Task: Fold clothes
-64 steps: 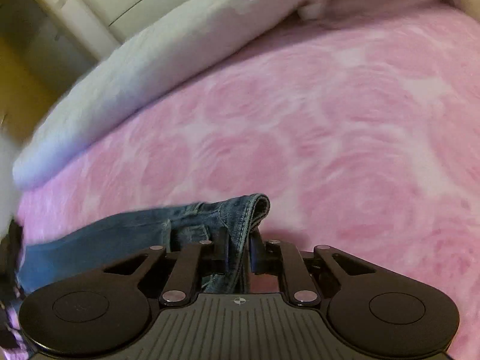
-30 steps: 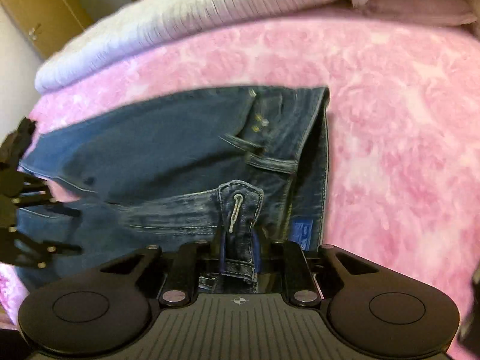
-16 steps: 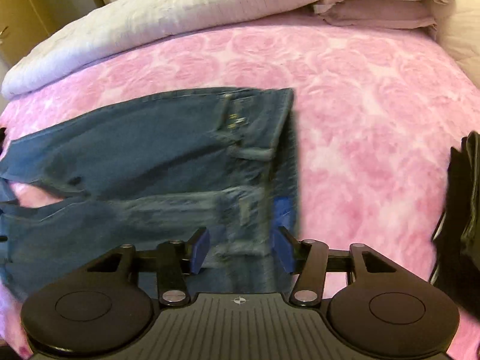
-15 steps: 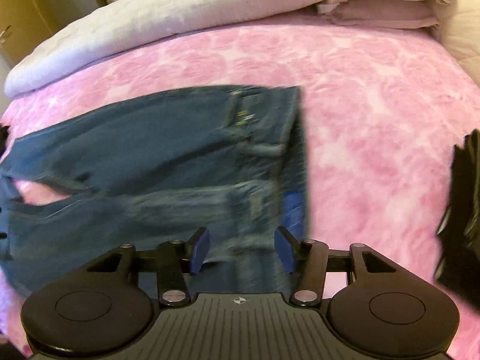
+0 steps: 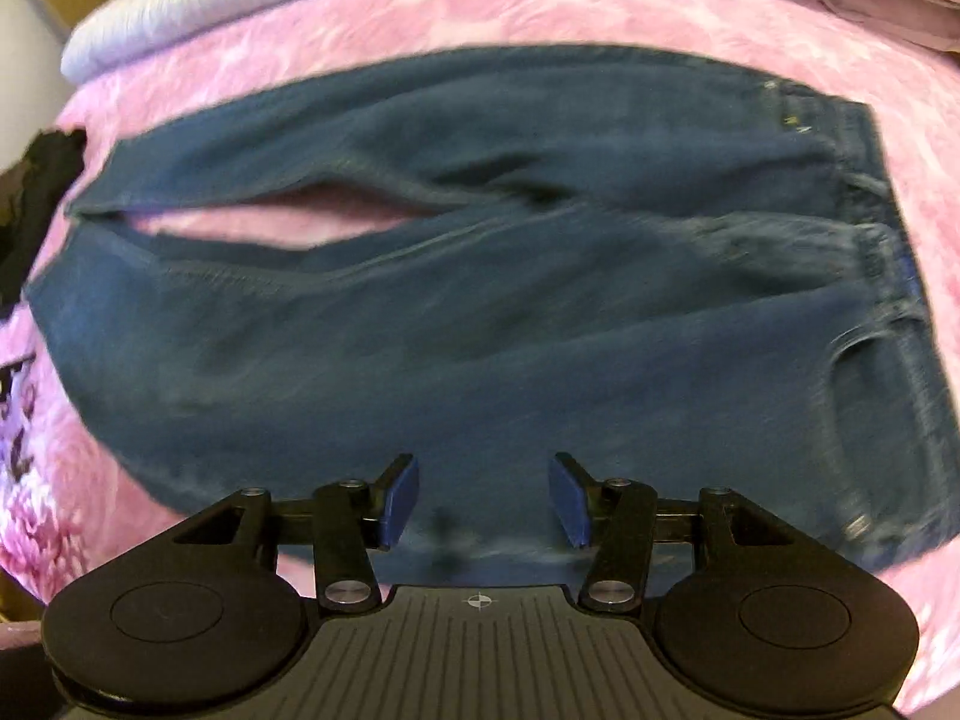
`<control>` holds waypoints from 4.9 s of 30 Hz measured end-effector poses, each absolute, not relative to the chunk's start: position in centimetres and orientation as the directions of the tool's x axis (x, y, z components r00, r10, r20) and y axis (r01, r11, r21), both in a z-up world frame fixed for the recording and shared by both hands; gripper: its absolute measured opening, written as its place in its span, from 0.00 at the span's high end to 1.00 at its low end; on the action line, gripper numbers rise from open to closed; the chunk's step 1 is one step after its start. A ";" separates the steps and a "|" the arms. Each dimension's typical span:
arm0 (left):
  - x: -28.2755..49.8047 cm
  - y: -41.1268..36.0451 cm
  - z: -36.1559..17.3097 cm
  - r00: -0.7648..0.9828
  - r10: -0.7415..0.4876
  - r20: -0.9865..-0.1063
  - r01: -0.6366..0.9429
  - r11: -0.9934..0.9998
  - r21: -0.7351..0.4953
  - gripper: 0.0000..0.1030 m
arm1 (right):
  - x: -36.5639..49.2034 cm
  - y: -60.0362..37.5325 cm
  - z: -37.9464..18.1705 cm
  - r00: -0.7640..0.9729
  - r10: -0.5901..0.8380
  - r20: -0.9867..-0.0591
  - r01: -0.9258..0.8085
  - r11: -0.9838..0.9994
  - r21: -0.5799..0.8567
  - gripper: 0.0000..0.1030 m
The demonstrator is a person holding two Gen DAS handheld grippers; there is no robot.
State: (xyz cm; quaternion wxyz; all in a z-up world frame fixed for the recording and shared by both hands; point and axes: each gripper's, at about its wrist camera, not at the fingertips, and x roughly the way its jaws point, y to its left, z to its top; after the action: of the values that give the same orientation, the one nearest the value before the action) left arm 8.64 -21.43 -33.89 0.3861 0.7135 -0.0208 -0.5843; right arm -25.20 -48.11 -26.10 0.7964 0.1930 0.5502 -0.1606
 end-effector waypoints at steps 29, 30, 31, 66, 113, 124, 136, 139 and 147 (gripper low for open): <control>7.4 -16.0 -29.4 0.363 -0.083 -0.928 0.710 -0.620 0.333 0.82 | -30.6 -43.9 -27.9 0.269 -0.135 -0.954 0.667 0.740 0.083 0.49; 7.2 -15.8 -28.7 0.373 -0.099 -0.923 0.705 -0.616 0.351 0.78 | -31.5 -45.1 -28.0 0.278 -0.143 -0.950 0.705 0.702 0.100 0.49; 6.6 -15.9 -28.3 0.377 -0.121 -0.918 0.698 -0.615 0.368 0.72 | -32.5 -46.4 -28.2 0.290 -0.151 -0.945 0.744 0.657 0.124 0.49; -4.7 -14.9 -30.9 0.419 -0.272 -0.867 0.589 -0.645 0.487 0.51 | -39.0 -52.0 -26.2 0.410 -0.239 -0.880 0.858 0.429 0.283 0.67; 1.8 -20.4 -9.6 -0.014 -0.456 -0.890 0.988 0.129 -0.081 0.27 | -35.5 -33.8 -10.7 0.481 -0.368 -0.796 0.830 0.484 0.277 0.28; 1.4 -20.9 -7.1 -0.086 -0.511 -0.855 0.995 -0.095 -0.043 0.27 | -36.1 -28.0 -5.8 0.384 -0.482 -0.788 0.865 0.486 0.124 0.28; 10.3 -14.4 -6.8 -0.114 -0.530 -0.840 0.961 -0.274 0.042 0.27 | -30.5 -15.2 -4.9 0.287 -0.545 -0.788 0.910 0.413 0.046 0.28; 12.2 -12.5 -7.3 -0.110 -0.517 -0.849 0.957 -0.284 0.049 0.27 | -29.0 -11.8 -5.0 0.266 -0.544 -0.796 0.919 0.394 0.038 0.28; 14.4 -9.6 -7.9 -0.137 -0.516 -0.846 0.958 -0.286 0.020 0.27 | -27.7 -7.2 -4.4 0.239 -0.557 -0.795 0.924 0.382 0.011 0.28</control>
State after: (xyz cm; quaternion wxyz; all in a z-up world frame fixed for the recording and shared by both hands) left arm 14.37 -9.61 -7.87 0.5269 0.3925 0.2816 -0.6993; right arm -27.73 -7.18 -4.42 0.7462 0.2507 0.3663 -0.4961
